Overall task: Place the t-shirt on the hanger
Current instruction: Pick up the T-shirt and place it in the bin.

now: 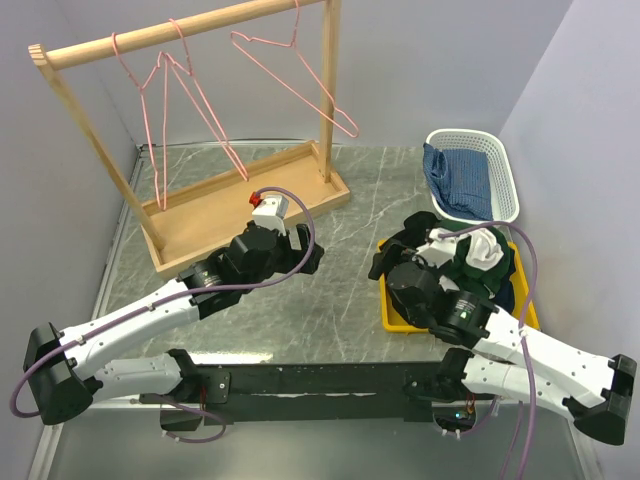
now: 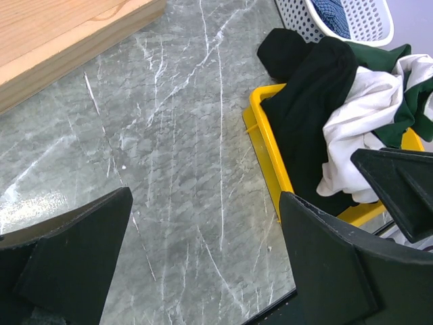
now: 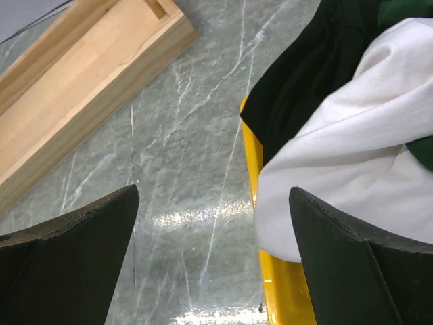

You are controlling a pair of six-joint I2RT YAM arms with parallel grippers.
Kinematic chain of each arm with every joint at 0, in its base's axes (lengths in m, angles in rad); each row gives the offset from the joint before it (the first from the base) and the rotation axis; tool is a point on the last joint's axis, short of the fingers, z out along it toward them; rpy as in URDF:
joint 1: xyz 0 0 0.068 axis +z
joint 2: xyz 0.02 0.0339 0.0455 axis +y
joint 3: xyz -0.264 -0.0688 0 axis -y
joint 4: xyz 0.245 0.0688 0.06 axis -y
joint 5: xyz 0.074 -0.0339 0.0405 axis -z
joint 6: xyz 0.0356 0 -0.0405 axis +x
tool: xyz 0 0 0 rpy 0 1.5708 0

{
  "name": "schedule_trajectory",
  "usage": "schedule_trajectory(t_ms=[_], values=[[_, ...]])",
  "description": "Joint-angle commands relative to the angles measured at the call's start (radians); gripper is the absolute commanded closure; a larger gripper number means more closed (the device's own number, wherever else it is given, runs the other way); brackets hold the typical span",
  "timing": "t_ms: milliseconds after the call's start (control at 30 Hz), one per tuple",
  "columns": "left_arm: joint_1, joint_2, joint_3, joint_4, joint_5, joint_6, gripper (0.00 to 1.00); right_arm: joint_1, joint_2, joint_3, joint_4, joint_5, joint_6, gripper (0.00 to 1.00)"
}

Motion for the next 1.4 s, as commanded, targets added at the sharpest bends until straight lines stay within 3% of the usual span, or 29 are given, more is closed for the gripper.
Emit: schedule_trajectory(t_ms=[0, 300, 367, 500, 667, 733, 1033, 1200, 1367], values=[[0.003, -0.027, -0.008, 0.024, 0.015, 0.008, 0.04, 0.005, 0.005, 0.037, -0.039, 0.061, 0.046, 0.0], [0.003, -0.041, -0.005, -0.008, 0.031, 0.003, 0.04, -0.003, 0.057, 0.091, -0.139, 0.055, 0.086, 0.0], [0.003, -0.04, -0.005, -0.018, 0.031, -0.003, 0.04, -0.059, 0.089, 0.143, -0.214, 0.037, 0.109, 0.0], [0.003, -0.05, -0.018, -0.016, 0.04, -0.012, 0.04, -0.236, 0.088, 0.177, -0.193, -0.127, 0.034, 0.0], [0.004, -0.055, -0.018, -0.024, 0.057, -0.031, 0.04, -0.368, 0.048, 0.186, -0.206, -0.156, 0.038, 0.0], [0.003, -0.046, -0.005, -0.028, 0.063, -0.031, 0.04, -0.423, 0.048, 0.2, -0.26, -0.149, 0.06, 0.0], [0.004, 0.0, 0.042, -0.05, 0.092, -0.014, 0.04, -0.452, -0.047, 0.211, -0.512, -0.031, 0.273, 0.0], [0.004, 0.017, 0.053, -0.038, 0.104, -0.003, 0.04, -0.527, -0.041, 0.143, -0.379, -0.119, 0.196, 0.0], [0.006, 0.032, 0.067, -0.071, 0.083, 0.001, 0.04, -0.56, 0.022, 0.057, -0.17, -0.308, 0.133, 0.04]])
